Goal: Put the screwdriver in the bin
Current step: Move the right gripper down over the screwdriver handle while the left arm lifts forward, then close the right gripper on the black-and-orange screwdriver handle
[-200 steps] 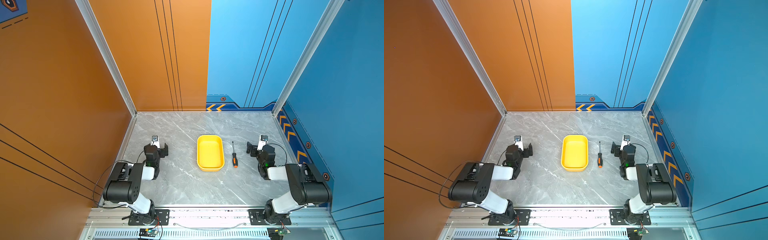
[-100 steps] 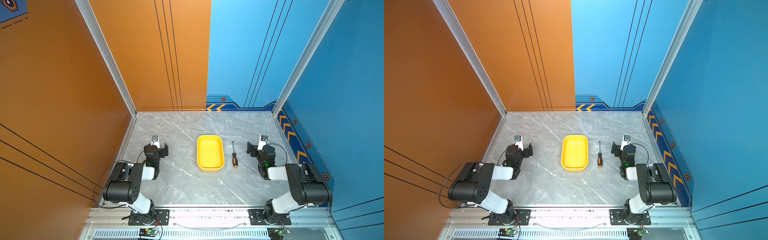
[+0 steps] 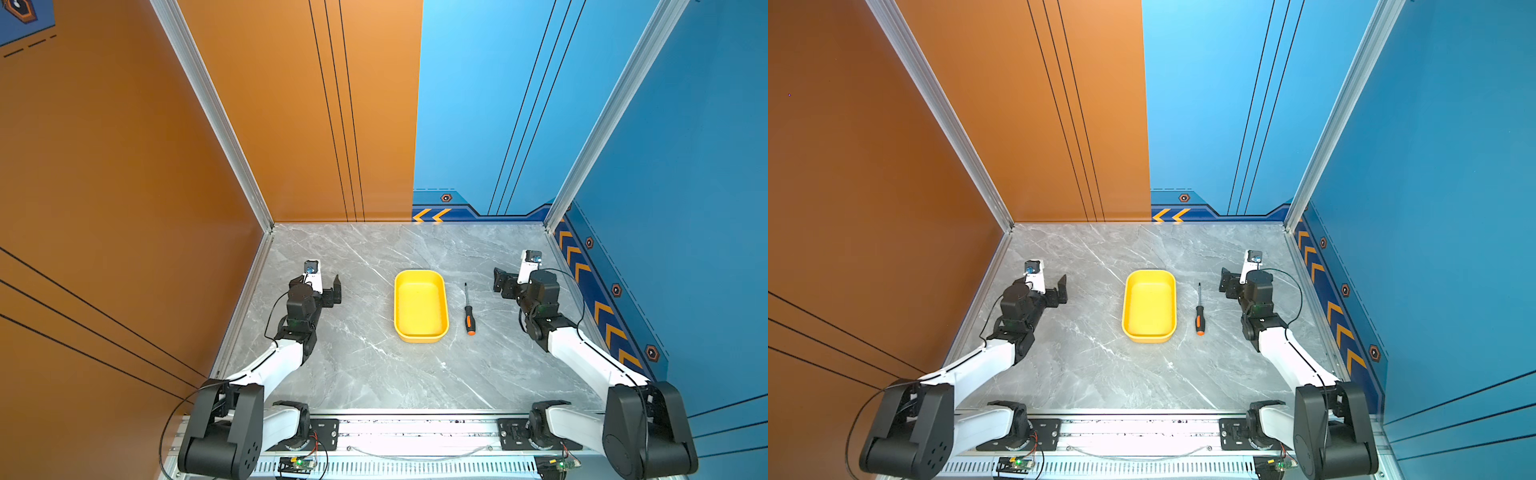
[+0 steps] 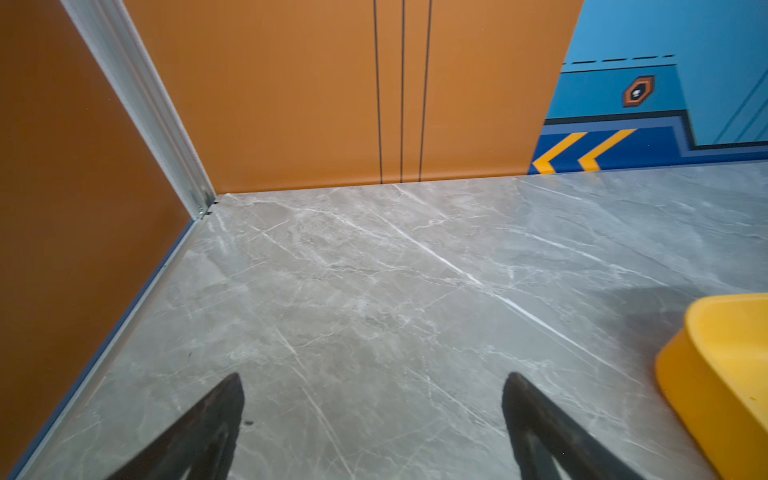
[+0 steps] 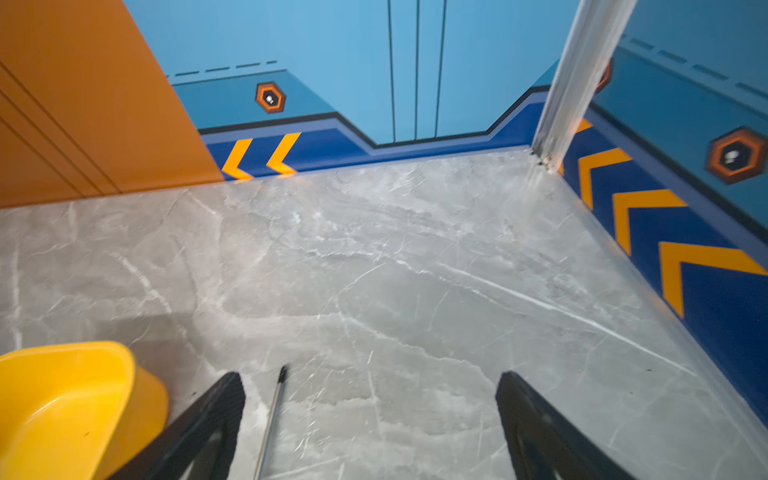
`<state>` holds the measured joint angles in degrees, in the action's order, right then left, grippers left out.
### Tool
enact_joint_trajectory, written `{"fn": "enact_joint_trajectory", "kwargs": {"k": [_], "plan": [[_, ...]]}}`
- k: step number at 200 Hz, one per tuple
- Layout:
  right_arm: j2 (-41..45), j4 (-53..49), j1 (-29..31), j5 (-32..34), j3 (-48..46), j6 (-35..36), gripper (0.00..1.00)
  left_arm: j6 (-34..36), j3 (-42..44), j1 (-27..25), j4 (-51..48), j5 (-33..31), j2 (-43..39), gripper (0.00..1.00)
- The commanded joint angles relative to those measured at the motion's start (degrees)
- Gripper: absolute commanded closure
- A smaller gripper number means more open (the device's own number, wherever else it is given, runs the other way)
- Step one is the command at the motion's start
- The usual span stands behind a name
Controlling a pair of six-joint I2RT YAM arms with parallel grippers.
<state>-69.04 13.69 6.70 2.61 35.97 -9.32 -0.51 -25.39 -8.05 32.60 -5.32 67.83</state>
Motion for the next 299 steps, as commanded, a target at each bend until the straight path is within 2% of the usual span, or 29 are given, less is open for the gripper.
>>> {"fn": "enact_joint_trajectory", "kwargs": {"k": [1, 31, 69, 125, 185, 250, 299], "plan": [[-1.10, -20.01, 4.83, -4.63, 3.56, -4.83, 0.07, -5.52, -1.38, -3.15, -10.12, 4.79, -2.37, 0.02], [-3.50, -24.28, 10.65, -4.24, 4.02, -8.30, 0.07, -10.68, -1.84, -6.45, -14.10, 6.84, -4.02, 0.02], [-7.71, -24.23, 14.19, -3.88, 3.72, -11.86, 0.10, -16.21, -7.19, -6.87, -24.54, 12.62, -1.17, 0.02], [-14.55, -24.66, 16.56, -3.02, 5.59, -12.98, 0.21, -20.87, -8.60, -7.93, -26.81, 16.48, 2.83, 0.02], [-17.62, -25.95, 17.16, -1.39, 6.67, -13.09, 0.35, -20.93, -9.74, -8.36, -30.91, 16.86, 3.55, 0.02], [-18.65, -26.26, 17.13, -0.88, 6.44, -13.23, 0.44, -20.67, -9.82, -8.56, -32.76, 16.08, 2.39, 0.02], [-19.57, -26.25, 17.16, -0.70, 6.73, -13.26, 0.55, -20.65, -9.42, -8.66, -32.81, 15.97, 2.13, 0.02]]}}
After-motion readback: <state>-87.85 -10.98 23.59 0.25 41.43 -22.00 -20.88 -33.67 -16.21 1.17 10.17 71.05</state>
